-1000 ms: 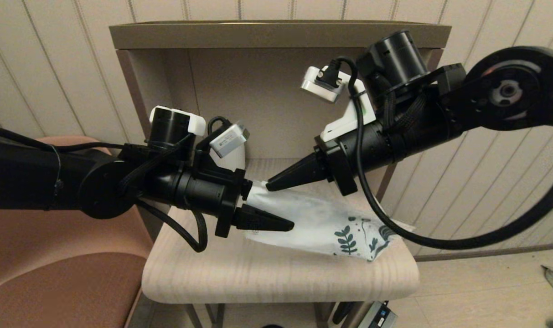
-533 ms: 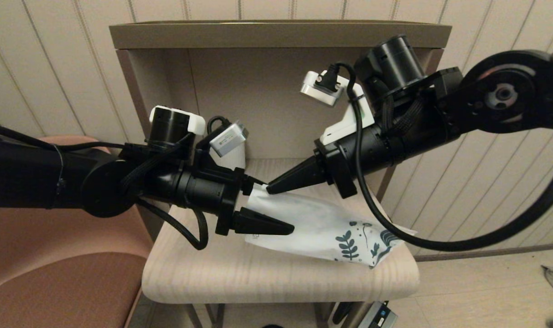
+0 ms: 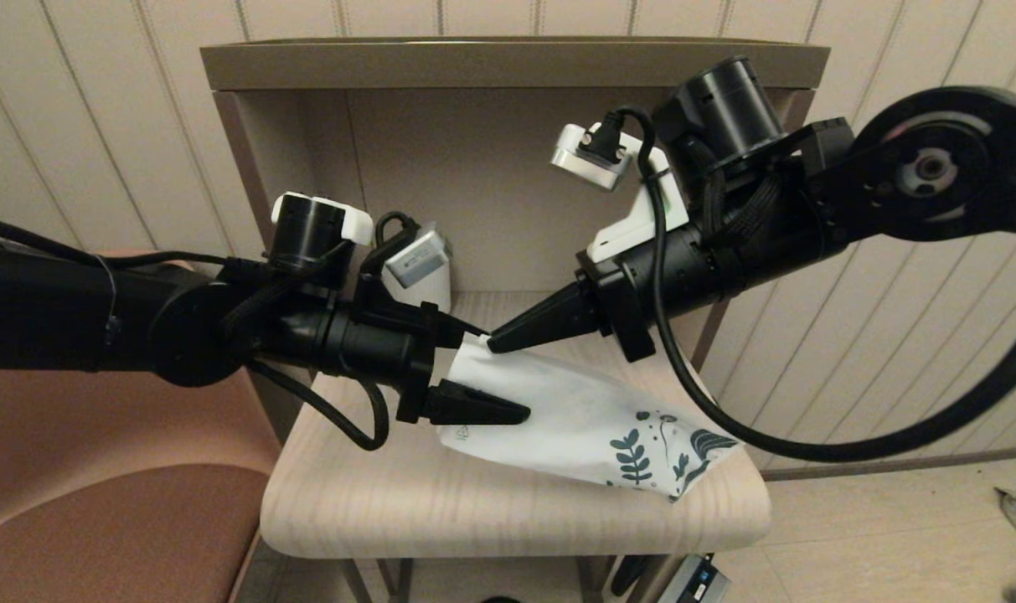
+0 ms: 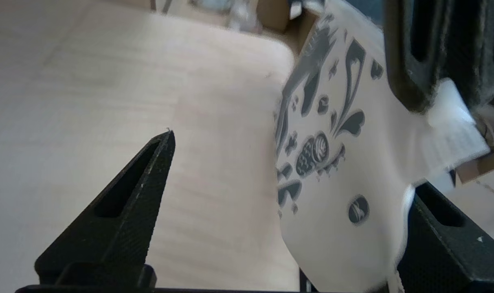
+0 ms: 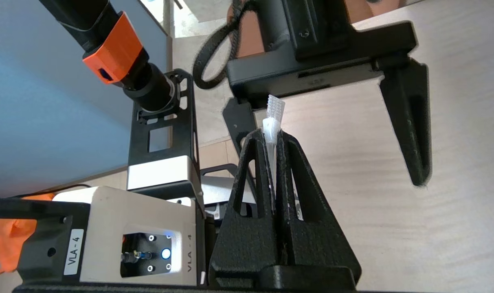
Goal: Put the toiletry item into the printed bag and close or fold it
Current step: Hand it to the other hand
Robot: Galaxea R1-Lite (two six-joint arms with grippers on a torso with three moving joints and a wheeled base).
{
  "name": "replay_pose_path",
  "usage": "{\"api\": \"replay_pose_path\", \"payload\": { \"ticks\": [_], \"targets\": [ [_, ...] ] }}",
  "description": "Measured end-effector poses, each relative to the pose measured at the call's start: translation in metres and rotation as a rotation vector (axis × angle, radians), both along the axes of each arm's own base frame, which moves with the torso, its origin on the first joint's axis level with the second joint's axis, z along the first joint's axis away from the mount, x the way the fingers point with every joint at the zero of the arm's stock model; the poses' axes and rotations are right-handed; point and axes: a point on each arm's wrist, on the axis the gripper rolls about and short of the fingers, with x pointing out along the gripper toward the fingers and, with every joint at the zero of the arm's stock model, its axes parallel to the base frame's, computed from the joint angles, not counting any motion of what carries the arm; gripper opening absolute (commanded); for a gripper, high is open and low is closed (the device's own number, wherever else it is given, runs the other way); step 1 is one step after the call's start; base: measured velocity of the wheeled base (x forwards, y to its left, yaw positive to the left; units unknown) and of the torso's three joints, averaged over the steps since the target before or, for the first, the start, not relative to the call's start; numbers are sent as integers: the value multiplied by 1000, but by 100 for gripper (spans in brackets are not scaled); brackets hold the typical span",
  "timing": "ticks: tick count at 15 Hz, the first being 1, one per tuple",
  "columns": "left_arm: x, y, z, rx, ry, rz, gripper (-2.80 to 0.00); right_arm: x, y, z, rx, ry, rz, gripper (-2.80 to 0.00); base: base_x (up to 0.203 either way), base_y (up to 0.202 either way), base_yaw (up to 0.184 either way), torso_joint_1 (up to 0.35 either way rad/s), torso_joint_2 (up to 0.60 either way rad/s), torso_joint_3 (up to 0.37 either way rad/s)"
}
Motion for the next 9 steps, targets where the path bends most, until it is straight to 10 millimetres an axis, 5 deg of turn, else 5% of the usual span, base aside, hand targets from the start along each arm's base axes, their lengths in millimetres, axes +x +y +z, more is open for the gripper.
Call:
{"api": "replay_pose_path", "payload": {
  "ticks": [2,3,9],
  "targets": [
    [0,3,8,57,-30,1,0,-2,-1,1,2,-3,1,-280,0,0,0,0,0,0],
    [0,5,14,84,-49,1,-280,-2,-2,2,3,-3,1,-280,0,0,0,0,0,0],
    [2,8,24,142,-29,-9,-280,-5,-6,2,3,6,-4,-280,0,0,0,0,0,0]
  ]
}}
